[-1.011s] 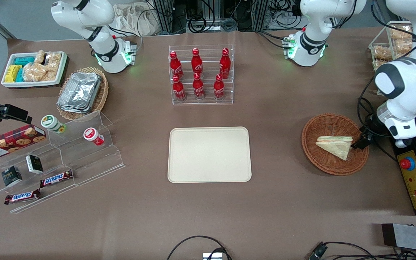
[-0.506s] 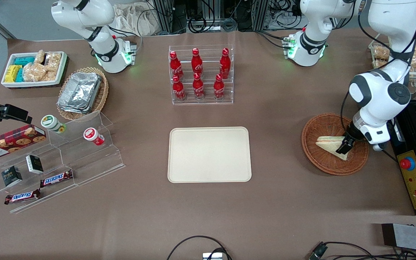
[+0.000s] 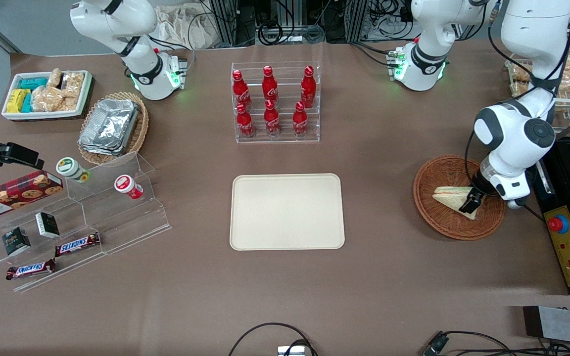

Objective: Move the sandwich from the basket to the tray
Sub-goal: 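Close the left gripper on the wrapped sandwich's crust edge, then lift the sandwich out of the basket with the left gripper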

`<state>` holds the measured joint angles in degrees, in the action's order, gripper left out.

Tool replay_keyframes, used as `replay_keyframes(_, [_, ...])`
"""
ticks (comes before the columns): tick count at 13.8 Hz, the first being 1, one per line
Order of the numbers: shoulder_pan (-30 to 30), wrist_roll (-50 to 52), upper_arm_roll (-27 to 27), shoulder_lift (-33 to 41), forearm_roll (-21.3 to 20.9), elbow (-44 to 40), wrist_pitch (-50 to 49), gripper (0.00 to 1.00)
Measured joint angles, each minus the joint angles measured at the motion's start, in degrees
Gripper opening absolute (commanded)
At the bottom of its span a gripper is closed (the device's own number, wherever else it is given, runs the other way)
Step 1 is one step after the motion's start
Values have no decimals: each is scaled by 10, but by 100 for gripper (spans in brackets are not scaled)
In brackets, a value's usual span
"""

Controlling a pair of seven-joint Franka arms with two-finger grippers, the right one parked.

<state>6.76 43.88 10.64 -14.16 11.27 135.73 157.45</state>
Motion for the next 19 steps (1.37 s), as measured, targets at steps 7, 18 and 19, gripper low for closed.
replay_keyframes(7, [3,-1,-6,-1,0,0,2,0])
replay_keyframes(18, [5,-69,-27,122,-81,-10,-172,0])
replay_keyframes(19, [5,-71,-37,144,-96,-15,-203,0])
